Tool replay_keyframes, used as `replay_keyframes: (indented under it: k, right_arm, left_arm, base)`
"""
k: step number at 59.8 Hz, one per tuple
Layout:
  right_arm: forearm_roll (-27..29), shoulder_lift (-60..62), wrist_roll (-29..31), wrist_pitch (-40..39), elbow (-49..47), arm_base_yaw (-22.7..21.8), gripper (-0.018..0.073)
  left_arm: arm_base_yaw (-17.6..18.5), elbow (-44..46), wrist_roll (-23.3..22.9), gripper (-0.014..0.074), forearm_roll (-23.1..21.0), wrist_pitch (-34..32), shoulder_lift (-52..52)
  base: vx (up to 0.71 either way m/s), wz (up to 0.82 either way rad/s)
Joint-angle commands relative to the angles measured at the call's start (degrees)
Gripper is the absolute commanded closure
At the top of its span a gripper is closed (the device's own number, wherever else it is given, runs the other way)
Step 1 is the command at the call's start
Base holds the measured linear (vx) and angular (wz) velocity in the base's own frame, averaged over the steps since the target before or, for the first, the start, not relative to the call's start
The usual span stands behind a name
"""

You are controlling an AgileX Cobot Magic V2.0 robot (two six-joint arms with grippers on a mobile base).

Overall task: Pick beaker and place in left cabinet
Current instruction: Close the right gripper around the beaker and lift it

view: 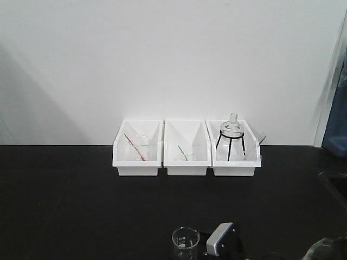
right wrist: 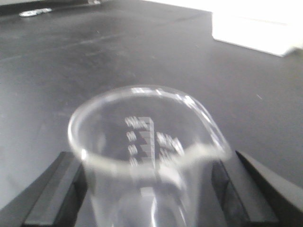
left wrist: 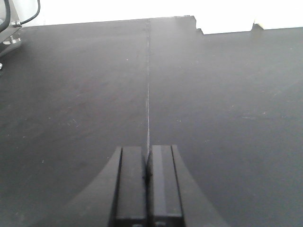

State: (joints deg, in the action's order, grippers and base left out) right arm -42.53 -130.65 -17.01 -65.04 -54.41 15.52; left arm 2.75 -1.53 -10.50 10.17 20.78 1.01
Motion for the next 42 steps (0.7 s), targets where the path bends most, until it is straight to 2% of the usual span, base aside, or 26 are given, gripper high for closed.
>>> replay_keyframes:
  k: [1,10,16,19,28,32,37,42]
  right_arm:
    - [2.44,1.64,0.18,-10.72,-3.74,1.15,-0.0015]
    - [6.07,0.06,0.00,-10.56,-6.45,2.13,0.0014]
    - [8.40,-0.25,-0.06,-10.37,-6.89,2.35,0.0095]
    - [8.56,-0.19,-0.10,-10.37,-6.89,2.35,0.0158]
    - [8.08,0.86,-4.58,-9.01,-6.89,2.35,0.0443]
    - [7.08,2.51,-7.82,-5.59,-6.89,2.35,0.0577]
    - [6.40,6.11,-12.15,1.43,-6.89,2.35,0.0570]
    - [5.50,11.01,-16.44,12.58,-6.89,2.35,0.0563]
  left_arm:
    - [0.31,0.89,-0.23,0.0593,0.19,-4.29,0.56]
    - [0.31,0.89,-0.23,0.0593,0.19,-4.29,0.56]
    - [0.31,0.89,-0.23,0.0593,0.19,-4.29,0.56]
    - [0.31,0.89,-0.23,0.0593,0.19,-4.29,0.56]
    - [0.31,0.89,-0.23,0.0593,0.19,-4.29,0.56]
    - [0.31,0.89,-0.23,0.0593,0.19,-4.29,0.56]
    - [0.31,0.89,-0.23,0.0593,0.19,-4.29,0.56]
    - [0.31,0.89,-0.23,0.0593,0.19,-4.29,0.56]
  base:
    - [0.00,0.00]
    - [0.00,0.00]
    - [0.00,0.00]
    - [0.00,0.00]
    - [0.00,0.00]
    - [0.00,0.00]
    - [0.00,0.00]
    - [0.00,0.00]
